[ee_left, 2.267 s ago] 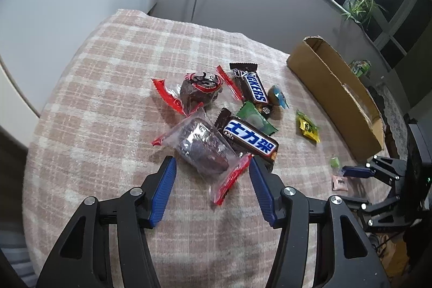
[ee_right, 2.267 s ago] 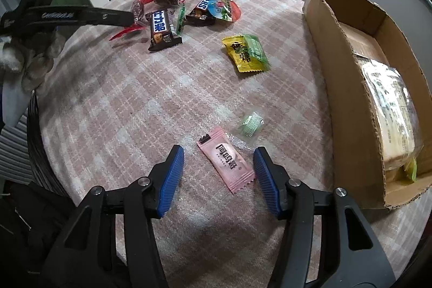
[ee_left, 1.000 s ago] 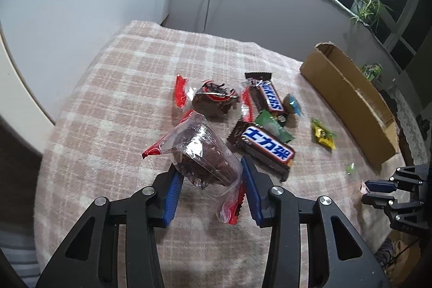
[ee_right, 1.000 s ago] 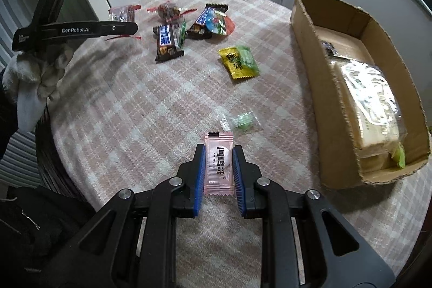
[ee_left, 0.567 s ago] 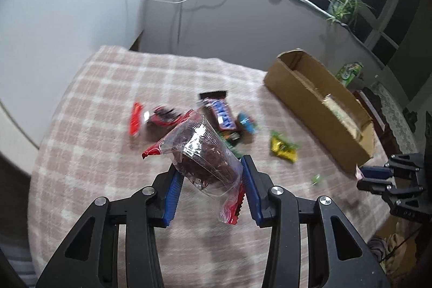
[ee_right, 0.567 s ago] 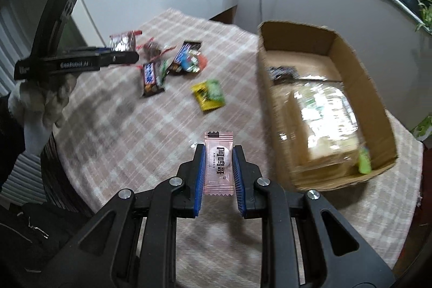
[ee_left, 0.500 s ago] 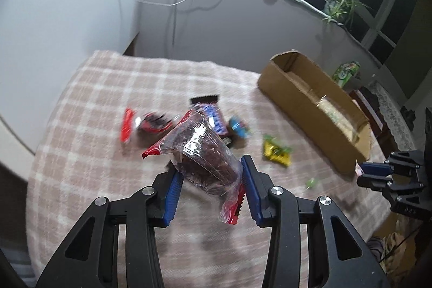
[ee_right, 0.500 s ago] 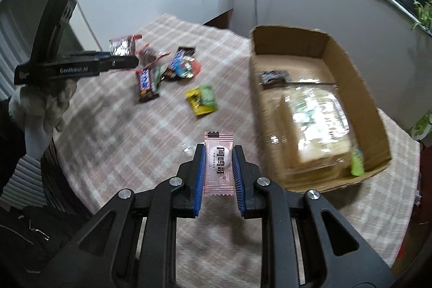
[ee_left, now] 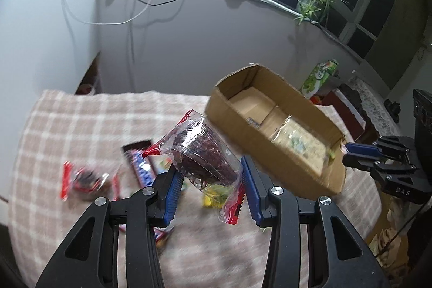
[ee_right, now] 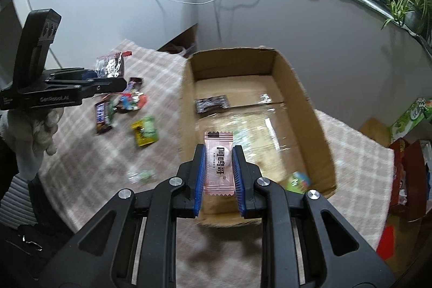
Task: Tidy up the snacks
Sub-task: 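Grasp the clear bag of brown candies with the left gripper while the right carries pink candy to box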
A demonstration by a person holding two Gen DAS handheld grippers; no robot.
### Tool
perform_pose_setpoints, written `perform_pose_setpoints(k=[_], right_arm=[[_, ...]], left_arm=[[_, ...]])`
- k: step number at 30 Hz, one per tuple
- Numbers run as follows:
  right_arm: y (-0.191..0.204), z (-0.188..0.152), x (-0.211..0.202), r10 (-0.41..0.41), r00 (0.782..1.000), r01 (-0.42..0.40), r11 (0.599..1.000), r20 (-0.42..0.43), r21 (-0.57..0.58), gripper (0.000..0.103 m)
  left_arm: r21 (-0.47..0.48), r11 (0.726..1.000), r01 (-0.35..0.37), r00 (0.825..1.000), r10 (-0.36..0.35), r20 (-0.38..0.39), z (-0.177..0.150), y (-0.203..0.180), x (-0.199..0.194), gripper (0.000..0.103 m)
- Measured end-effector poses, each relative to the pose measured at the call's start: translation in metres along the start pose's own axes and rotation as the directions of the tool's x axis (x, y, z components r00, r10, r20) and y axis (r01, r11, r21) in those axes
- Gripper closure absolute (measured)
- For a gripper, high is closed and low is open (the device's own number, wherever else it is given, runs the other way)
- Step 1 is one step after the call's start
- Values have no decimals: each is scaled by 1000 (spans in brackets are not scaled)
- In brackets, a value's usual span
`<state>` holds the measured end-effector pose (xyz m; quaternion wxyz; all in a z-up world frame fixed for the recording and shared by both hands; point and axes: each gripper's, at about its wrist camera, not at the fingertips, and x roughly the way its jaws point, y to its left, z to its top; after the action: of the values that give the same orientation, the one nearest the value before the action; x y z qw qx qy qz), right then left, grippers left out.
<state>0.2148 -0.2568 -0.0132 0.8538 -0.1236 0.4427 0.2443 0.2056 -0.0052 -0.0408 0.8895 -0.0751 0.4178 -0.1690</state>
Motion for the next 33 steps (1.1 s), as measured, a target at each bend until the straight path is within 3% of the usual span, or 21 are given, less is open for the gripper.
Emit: perform_pose_setpoints(k=[12, 33], right_arm=[[-45, 12, 22, -63, 997, 64, 997, -37, 32, 83], [-68, 9, 40, -76, 995, 80, 995, -69, 53, 83]], left_arm=[[68, 997, 47, 998, -44, -45, 38, -37, 46, 62], [108, 991, 77, 993, -66, -97, 52, -62, 85, 61]])
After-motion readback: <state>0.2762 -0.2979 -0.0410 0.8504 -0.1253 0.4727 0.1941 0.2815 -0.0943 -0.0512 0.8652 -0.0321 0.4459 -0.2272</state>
